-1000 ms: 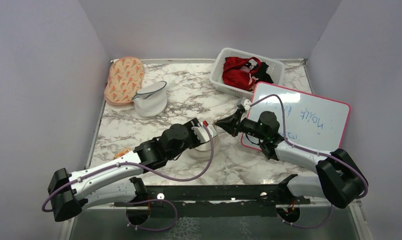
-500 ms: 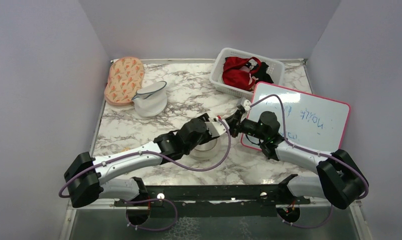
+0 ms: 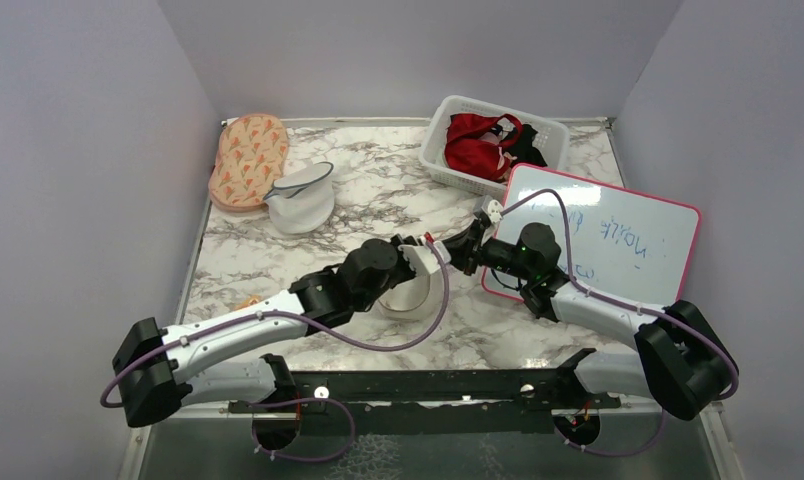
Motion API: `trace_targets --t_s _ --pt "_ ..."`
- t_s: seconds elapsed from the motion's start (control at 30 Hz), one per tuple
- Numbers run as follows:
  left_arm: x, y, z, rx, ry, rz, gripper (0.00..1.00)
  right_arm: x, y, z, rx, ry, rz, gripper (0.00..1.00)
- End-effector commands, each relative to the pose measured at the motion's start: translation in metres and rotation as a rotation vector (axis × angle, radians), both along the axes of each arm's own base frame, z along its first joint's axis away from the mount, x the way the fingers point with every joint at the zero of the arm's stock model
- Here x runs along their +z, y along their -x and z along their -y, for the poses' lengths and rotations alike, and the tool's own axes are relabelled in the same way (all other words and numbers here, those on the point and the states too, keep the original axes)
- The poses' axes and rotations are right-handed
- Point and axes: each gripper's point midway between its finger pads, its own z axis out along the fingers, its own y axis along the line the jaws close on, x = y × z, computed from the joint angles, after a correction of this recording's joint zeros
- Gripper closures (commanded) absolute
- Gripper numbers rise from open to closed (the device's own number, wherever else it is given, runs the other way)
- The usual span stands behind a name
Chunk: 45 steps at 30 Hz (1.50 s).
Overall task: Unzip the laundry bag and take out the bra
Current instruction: Unzip the laundry bag at the center of the board, then open the laundry bag at the center of the board.
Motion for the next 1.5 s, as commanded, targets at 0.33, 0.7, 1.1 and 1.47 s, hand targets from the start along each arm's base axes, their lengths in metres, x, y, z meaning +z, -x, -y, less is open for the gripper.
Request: trace_targets --t_s 0.33,0.7,1.1,1.47 --pt "0.064 0.032 -0.014 -0.162 0.177 0.136 1.0 -0.016 -0.019 0.006 -0.112 0.024 -0.071 0.99" --pt "0.092 0.042 -0.024 -0.192 0.205 0.176 1.0 -0.018 -0.017 0.003 -0.086 0.043 -0.051 0.99" --pt "0.103 0.026 -0.025 -0.057 0.207 0.089 1.0 -0.014 -0.016 0.009 -0.102 0.057 -0.024 0.5" --pt "0.093 0.004 -0.036 0.224 0.126 -0.118 1.0 -0.011 -0.02 0.016 -0.154 0.053 -0.017 0.37"
